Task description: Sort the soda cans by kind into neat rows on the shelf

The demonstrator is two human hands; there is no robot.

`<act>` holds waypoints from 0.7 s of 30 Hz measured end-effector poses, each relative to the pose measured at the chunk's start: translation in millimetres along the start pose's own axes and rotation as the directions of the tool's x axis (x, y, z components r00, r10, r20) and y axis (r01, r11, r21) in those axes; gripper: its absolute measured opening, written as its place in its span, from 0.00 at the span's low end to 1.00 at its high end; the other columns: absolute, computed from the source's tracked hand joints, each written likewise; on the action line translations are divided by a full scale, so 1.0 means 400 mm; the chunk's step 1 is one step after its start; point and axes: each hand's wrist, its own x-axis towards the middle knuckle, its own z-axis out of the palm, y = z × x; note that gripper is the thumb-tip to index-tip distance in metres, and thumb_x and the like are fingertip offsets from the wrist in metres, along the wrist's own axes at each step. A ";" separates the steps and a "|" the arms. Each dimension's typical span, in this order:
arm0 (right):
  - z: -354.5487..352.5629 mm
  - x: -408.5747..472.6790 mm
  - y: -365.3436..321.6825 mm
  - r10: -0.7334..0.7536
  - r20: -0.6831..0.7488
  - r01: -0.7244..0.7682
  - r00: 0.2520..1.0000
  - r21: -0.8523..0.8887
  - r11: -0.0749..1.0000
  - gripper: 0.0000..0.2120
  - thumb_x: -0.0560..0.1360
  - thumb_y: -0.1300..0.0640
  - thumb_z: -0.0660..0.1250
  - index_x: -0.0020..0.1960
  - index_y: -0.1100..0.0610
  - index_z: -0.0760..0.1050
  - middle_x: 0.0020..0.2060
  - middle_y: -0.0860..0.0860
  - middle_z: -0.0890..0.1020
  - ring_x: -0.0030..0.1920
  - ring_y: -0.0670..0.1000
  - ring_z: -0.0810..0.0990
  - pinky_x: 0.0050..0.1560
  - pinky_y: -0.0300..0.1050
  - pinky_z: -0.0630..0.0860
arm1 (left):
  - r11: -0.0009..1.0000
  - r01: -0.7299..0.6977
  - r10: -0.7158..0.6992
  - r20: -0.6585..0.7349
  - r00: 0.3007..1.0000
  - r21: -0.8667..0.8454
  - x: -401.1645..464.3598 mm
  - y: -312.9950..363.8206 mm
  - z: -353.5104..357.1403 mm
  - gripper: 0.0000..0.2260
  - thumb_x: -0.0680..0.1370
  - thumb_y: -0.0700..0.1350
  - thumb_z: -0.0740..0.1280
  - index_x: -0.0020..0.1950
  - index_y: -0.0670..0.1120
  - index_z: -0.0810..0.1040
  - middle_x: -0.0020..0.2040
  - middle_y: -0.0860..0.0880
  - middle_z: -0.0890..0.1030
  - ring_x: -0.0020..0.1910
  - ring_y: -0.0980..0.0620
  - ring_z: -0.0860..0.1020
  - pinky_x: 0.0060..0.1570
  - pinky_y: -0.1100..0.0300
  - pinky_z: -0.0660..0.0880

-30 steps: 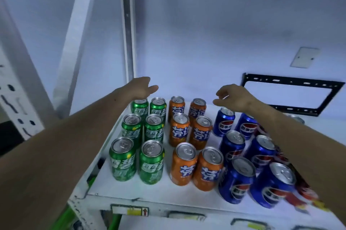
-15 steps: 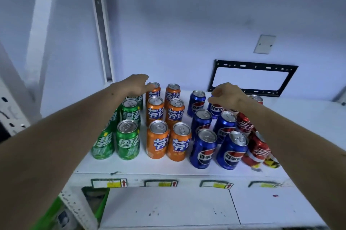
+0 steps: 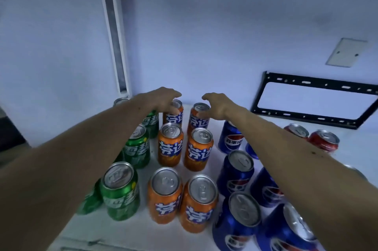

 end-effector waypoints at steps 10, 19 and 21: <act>0.002 0.057 0.020 -0.077 0.067 0.074 0.995 0.052 0.996 0.26 0.69 0.49 0.75 0.63 0.60 0.75 0.59 0.56 0.80 0.56 0.55 0.77 0.49 0.45 0.72 | 0.999 -0.049 0.049 0.003 0.999 -0.014 0.054 -0.010 -0.009 0.26 0.67 0.50 0.77 0.63 0.45 0.77 0.61 0.47 0.78 0.56 0.49 0.75 0.50 0.58 0.70; 0.004 0.022 0.023 -0.080 0.093 0.077 0.992 0.033 0.996 0.30 0.69 0.48 0.75 0.67 0.59 0.72 0.63 0.56 0.78 0.61 0.56 0.76 0.56 0.46 0.73 | 0.998 -0.062 0.062 0.015 0.998 -0.009 0.039 0.007 -0.005 0.27 0.68 0.49 0.76 0.66 0.46 0.75 0.65 0.47 0.76 0.61 0.47 0.74 0.56 0.55 0.71; 0.004 0.013 0.017 -0.073 0.106 0.070 0.992 0.035 0.997 0.34 0.71 0.46 0.72 0.71 0.58 0.66 0.68 0.55 0.73 0.66 0.56 0.72 0.60 0.46 0.70 | 0.999 -0.021 0.022 0.044 0.999 -0.033 0.030 0.010 -0.003 0.31 0.70 0.50 0.75 0.70 0.46 0.69 0.69 0.47 0.72 0.66 0.47 0.71 0.60 0.54 0.68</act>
